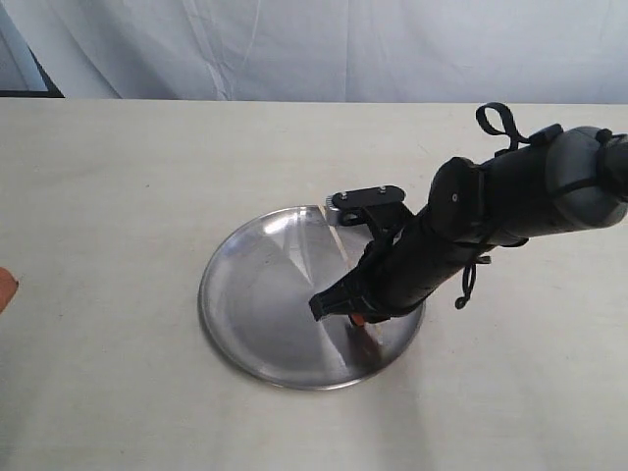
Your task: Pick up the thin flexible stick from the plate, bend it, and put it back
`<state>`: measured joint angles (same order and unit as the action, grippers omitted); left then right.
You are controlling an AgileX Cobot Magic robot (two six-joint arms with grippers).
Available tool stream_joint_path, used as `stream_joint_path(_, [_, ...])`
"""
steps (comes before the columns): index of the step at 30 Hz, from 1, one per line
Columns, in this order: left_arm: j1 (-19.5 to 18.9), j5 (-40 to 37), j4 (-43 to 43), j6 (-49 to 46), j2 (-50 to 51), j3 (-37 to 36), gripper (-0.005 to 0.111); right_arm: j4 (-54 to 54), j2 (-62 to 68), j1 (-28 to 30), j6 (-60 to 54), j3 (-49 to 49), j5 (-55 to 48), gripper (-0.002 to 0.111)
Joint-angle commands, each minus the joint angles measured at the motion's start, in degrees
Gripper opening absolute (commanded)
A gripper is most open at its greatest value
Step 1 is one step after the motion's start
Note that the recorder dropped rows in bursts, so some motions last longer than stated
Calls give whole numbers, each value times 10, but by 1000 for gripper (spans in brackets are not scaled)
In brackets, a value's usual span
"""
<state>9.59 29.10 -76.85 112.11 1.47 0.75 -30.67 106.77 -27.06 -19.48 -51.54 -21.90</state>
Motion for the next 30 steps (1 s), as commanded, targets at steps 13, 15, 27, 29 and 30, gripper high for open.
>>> stream_joint_path(13, [3, -21, 3, -1, 0, -1, 57, -9, -28, -4, -1, -4, 8, 21])
stream_joint_path(15, [3, -35, 6, -1, 0, -1, 54, -7, -49, -4, -1, -4, 0, 7])
stream_joint_path(27, [3, -143, 18, -46, 0, 16, 0, 64, -282, -4, 53, -4, -8, 2])
stream_joint_path(29, [3, -196, 9, -69, 0, 22, 0, 105, -325, -4, 82, -4, -7, 2])
stream_joint_path(30, [3, -226, 4, -81, 0, 23, 0, 126, -346, -4, 98, -4, -7, 2])
